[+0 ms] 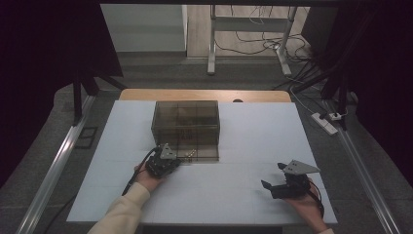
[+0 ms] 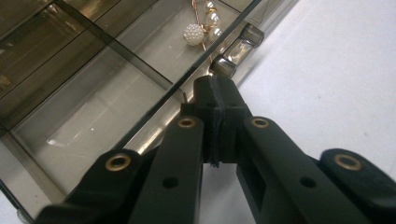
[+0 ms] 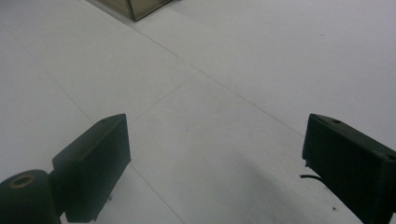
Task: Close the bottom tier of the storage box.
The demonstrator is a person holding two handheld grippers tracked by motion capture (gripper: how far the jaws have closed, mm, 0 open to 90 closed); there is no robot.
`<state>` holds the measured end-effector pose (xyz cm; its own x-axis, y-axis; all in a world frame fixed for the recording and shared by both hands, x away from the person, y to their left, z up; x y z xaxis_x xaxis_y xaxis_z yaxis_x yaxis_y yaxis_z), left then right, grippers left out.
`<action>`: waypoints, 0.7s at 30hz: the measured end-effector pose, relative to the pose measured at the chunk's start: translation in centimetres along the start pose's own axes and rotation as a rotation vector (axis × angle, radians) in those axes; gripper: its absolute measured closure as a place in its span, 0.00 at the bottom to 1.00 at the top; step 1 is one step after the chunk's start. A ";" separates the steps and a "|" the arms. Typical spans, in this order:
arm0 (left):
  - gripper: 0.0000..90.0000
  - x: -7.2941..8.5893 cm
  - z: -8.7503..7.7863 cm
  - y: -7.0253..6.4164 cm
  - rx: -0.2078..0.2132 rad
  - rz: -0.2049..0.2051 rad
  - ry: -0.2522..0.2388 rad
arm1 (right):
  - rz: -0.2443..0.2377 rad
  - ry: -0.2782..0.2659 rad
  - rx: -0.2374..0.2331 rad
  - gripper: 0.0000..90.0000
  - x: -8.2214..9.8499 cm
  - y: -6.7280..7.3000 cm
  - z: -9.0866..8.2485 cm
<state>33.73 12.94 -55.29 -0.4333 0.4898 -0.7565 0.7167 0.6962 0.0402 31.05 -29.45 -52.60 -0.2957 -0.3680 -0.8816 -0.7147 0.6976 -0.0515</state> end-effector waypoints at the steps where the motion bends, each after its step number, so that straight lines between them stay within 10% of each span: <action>1: 0.99 0.0 0.1 0.0 -0.002 -0.003 -0.002 | 0.001 0.000 -0.001 0.08 0.0 0.0 0.0; 21: 0.98 -0.3 0.5 0.7 -0.008 -0.024 -0.017 | -0.005 0.011 -0.005 0.08 0.0 0.0 0.2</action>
<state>34.67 13.05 -55.41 -0.4408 0.4644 -0.7682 0.7022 0.7115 0.0273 31.16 -29.31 -52.67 -0.2991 -0.3778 -0.8762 -0.7191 0.6928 -0.0533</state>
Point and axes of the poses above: each handheld gripper's, and its own axes: z roughly forward along the jaws, x roughly out of its underside, y roughly to its left, the point moved 2 cm from there along z, roughly forward along the jaws, and after that the axes turned 8 degrees about -y, right-handed, at the moved point
